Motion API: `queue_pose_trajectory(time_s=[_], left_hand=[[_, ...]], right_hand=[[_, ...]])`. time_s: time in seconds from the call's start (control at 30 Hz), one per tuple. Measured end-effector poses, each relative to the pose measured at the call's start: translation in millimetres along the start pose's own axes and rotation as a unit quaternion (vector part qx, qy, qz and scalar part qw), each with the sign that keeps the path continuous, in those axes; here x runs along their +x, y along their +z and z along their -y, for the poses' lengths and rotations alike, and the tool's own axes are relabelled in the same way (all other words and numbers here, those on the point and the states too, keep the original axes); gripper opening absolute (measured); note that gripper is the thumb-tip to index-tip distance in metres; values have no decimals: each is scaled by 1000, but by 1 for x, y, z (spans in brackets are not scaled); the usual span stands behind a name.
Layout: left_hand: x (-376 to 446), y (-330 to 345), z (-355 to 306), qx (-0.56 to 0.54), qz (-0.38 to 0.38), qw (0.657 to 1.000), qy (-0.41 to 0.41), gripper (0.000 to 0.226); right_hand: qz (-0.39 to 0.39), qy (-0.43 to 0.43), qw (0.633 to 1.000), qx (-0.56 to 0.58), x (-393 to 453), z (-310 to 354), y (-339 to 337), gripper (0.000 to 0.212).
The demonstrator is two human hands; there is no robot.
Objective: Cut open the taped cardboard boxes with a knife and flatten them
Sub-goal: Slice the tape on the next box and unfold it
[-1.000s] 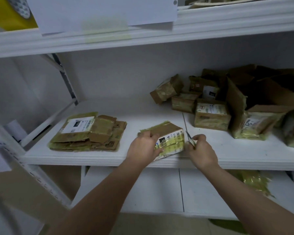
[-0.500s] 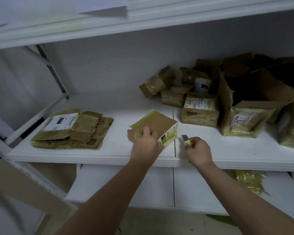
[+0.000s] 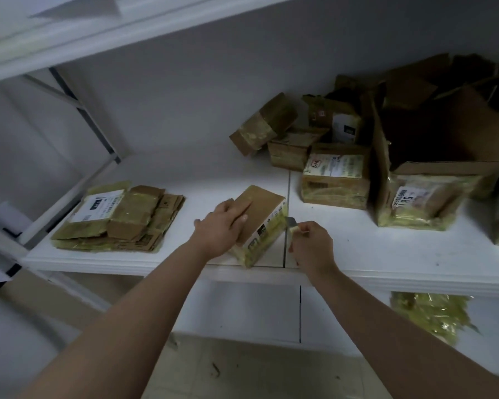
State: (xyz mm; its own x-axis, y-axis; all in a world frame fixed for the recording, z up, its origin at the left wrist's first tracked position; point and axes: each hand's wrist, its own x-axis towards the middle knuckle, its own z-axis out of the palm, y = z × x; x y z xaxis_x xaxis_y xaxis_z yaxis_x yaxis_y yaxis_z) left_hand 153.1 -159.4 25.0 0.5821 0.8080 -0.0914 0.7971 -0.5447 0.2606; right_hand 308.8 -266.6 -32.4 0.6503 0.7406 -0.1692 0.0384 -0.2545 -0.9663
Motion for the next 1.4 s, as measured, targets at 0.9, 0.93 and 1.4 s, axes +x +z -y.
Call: queue_pose_trajectory(time_s=[0.9,0.93,1.4], left_hand=[[-22,26,-36,133,13,989,-68,59],[-22,25,-36,129,14,989,-72,58],[-33,16,-56,129,30,982,-133,60]], right_hand=[[103,-66,988,-92,-1,9,-9,12],[109,-68,987,-98,-5,9,-10,11],[153,-82,979,-108,-53,-6,-20,6]])
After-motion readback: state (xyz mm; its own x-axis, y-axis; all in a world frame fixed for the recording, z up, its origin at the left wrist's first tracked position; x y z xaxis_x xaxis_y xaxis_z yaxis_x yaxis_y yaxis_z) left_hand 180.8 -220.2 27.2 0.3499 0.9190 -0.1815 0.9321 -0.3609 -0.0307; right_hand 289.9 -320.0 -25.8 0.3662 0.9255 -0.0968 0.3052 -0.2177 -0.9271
